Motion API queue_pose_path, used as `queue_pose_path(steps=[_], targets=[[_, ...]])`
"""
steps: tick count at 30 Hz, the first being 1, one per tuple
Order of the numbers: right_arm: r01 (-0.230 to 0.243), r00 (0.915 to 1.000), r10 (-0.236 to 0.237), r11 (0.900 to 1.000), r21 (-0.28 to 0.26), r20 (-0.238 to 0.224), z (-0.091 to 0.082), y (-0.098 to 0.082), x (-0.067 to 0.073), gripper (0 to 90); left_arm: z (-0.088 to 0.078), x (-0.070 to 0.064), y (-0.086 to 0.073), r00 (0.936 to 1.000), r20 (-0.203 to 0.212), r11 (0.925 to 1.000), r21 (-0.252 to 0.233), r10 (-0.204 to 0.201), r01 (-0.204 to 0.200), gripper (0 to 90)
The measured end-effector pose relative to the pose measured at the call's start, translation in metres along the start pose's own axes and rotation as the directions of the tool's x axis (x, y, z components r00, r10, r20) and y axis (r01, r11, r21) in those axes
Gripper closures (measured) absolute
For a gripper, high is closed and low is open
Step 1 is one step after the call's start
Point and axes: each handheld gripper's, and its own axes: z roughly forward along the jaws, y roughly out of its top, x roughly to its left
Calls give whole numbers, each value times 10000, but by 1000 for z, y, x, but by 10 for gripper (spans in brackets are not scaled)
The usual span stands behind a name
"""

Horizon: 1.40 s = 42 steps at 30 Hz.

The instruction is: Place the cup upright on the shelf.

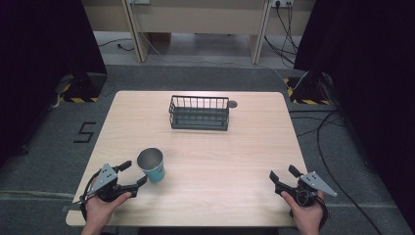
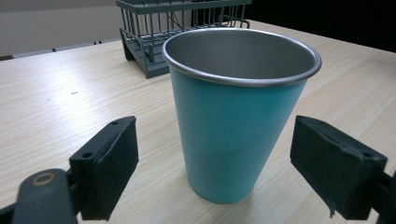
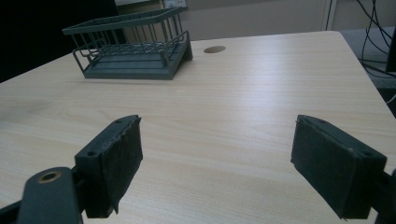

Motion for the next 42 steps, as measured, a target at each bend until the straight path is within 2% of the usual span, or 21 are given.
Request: queue_pose_path(steps=[5, 12, 22, 27, 33, 42], targets=[[-105, 9999, 105, 9999, 31, -133, 2, 0, 1, 172, 1, -1, 1, 9999, 56, 9999, -66, -111, 112, 148], [26, 9995, -25, 10000, 32, -315, 6, 2, 4, 171, 6, -1, 4, 9998, 196, 10000, 6, -88, 87, 147], [-154, 9994, 157, 9998, 112, -295, 8, 2, 0, 170, 12, 0, 7, 9990, 409, 9998, 39, -171, 169, 145], [-137, 9994, 141, 9998, 125, -303, 8, 2, 2, 170, 21, -2, 6, 9975, 676, 9996, 213, -182, 168, 145], [-347, 9986, 358, 9990, 283, -388, 11, 1, 2, 173, 34, -3, 10, 9973, 718, 9997, 213, -123, 108, 142], [-352, 9988, 362, 9989, 311, -335, 11, 0, 1, 173, 49, -5, 15, 9962, 875, 9995, 317, 6, -34, 139]])
